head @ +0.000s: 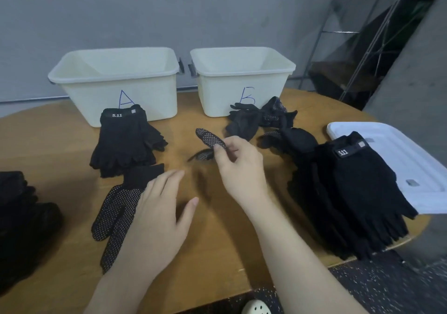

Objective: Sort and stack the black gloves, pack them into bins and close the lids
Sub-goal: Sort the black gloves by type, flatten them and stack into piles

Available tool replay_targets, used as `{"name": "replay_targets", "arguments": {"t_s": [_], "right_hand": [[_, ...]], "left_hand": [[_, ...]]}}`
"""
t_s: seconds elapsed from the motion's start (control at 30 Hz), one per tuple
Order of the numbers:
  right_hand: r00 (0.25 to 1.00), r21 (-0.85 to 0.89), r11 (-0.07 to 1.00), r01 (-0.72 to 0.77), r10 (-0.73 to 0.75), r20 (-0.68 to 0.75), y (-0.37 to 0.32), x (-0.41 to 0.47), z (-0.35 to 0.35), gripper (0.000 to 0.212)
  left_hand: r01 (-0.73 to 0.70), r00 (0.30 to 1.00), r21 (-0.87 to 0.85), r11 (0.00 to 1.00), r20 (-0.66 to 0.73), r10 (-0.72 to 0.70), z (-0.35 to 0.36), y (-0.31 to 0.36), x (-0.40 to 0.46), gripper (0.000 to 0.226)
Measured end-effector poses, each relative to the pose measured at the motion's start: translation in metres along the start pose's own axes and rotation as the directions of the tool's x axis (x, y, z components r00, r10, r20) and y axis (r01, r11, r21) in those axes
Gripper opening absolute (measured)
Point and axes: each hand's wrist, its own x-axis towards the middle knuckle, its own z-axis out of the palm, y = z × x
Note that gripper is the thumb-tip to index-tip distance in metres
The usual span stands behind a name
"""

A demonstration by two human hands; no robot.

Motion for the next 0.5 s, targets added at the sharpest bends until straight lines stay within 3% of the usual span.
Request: {"name": "replay_targets", "arguments": {"t_s": [0.17,0.3,0.43,0.5], "right_hand": [[0.986,0.244,0.965,-0.091,0.053,0.158,-0.025,-0.031,-0.019,0.020],[0.972,0.420,0.889,-0.185,0.102,0.213,-0.035,-0.047,-0.038,0.019],[0.969,0.475,0.850,-0.229,0.155,0.190,-0.031,-0.055,-0.051,0.021],[0.971,0.431,0.874,-0.224,0.164,0.172,-0.026,-0.057,-0.057,0.027]], "left_hand": [[0.016,0.998,-0.168,0.986,-0.058,-0.026,-0.005,0.013,-0.003,0.072],[-0.020,0.995,-0.261,0.965,-0.104,-0.008,-0.007,0.016,-0.008,0.031],[-0.099,0.983,-0.350,0.932,-0.180,0.036,-0.010,0.023,-0.011,0.013],[-0.088,0.984,-0.395,0.914,-0.178,0.018,-0.011,0.027,-0.012,0.016]]}}
